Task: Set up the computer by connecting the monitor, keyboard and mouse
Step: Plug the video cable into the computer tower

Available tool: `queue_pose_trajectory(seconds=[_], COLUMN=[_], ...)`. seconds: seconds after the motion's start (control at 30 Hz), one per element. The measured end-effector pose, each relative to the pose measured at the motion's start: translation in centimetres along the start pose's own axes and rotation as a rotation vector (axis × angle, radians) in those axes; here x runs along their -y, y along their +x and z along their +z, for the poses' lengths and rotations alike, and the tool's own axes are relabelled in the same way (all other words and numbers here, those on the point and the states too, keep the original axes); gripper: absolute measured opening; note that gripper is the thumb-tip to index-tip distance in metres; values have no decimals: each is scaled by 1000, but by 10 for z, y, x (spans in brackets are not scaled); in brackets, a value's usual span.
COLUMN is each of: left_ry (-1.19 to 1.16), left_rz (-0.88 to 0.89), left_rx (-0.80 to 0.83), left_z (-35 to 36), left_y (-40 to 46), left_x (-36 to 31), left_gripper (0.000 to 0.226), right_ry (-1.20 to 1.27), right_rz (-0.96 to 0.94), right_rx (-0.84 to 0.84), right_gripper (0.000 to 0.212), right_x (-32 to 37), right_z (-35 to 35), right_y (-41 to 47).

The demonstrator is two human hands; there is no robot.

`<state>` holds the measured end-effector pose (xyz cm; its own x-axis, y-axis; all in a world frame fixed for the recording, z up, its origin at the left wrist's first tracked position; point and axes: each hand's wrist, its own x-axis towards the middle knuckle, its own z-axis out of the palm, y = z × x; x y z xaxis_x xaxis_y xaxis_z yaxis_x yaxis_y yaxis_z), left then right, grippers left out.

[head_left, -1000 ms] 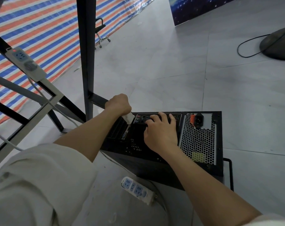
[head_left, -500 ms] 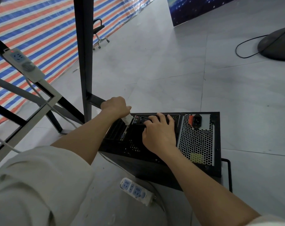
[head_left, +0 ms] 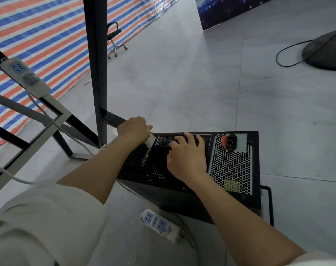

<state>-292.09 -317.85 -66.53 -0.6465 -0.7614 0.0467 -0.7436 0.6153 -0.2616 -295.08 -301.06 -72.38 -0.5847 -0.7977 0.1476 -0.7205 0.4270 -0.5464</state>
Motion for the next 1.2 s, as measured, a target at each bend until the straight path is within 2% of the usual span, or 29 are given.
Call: queue_pose_trajectory(seconds=[0.1, 0.23, 0.47, 0.6, 0.9, 1.07, 1.2], left_ry=[1, -116, 5, -69, -12, -131, -64], left_rz=[-5, 28, 13, 35, -36, 55, 18], left_rx=[-13, -82, 18, 73, 73, -9, 26], left_z=[1, 5, -5, -6, -3, -2, -7], left_y=[-2, -8, 4, 6, 1, -9, -4], left_x=[-1, 1, -1, 6, -2, 5, -3], left_gripper=[41, 22, 34, 31, 42, 19, 23], right_ry=[-8, -7, -14, -11, -118, -86, -79], right_rz=[-1, -1, -6, -11, -79, -65, -53], right_rx=[4, 5, -3, -13, 51, 40, 39], right_gripper=[41, 41, 42, 42, 43, 42, 42], right_x=[0, 0, -1, -1, -1, 0, 0], right_z=[-1, 0, 0, 1, 2, 1, 2], right_y=[-1, 0, -1, -1, -1, -1, -1])
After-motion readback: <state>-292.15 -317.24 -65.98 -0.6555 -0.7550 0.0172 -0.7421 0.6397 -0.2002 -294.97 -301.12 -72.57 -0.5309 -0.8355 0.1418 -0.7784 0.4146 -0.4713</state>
